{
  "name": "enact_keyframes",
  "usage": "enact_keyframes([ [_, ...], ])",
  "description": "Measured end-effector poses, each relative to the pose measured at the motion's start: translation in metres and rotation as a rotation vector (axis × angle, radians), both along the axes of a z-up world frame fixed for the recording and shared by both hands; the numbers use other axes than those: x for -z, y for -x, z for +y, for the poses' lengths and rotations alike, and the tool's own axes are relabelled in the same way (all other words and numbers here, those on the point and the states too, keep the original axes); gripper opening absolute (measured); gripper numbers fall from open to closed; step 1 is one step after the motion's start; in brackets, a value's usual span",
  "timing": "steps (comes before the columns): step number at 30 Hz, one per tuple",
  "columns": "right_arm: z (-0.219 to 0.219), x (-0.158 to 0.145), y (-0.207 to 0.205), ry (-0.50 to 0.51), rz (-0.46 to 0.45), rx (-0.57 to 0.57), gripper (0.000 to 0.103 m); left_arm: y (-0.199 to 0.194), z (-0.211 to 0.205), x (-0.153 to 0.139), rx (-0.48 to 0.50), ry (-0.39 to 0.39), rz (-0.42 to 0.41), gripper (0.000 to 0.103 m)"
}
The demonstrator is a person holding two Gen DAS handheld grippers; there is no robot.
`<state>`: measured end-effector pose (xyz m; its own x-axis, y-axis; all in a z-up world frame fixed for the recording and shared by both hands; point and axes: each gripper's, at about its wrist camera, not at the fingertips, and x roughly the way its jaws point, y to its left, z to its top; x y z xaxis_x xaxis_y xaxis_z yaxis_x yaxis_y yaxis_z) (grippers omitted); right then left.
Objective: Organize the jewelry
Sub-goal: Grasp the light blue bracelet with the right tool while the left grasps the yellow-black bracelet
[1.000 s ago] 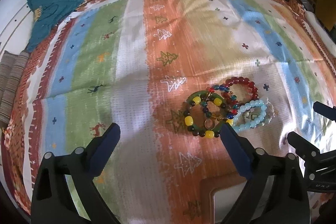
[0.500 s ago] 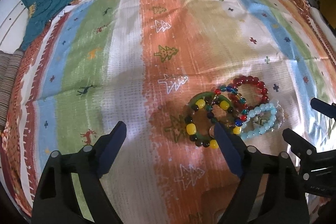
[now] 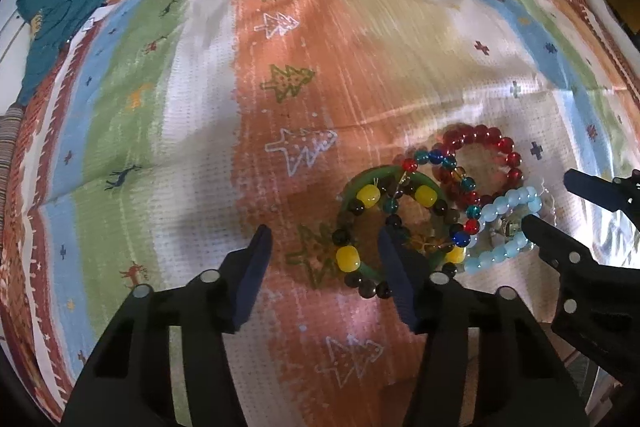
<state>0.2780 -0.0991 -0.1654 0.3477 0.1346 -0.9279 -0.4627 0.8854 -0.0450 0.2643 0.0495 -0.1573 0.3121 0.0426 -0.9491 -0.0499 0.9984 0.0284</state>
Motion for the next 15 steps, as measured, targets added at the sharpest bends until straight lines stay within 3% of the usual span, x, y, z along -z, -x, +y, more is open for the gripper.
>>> enact_keyframes([
  [4,0.003,0.004,-0.003,0.006,0.003,-0.006,0.045,-0.002,-0.001,0.005,0.005,0.003,0.009,0.047],
  [6,0.004,0.007,-0.004,0.014,0.006,-0.013,0.042,-0.004,-0.001,0.008,0.007,0.004,0.021,0.038],
  [11,0.006,0.014,-0.007,0.02,0.014,-0.021,0.037,-0.006,-0.002,0.016,0.025,-0.012,0.033,0.033],
  [15,0.007,0.016,-0.008,0.024,0.011,-0.023,0.029,-0.008,-0.001,0.017,0.029,0.005,0.03,0.02],
])
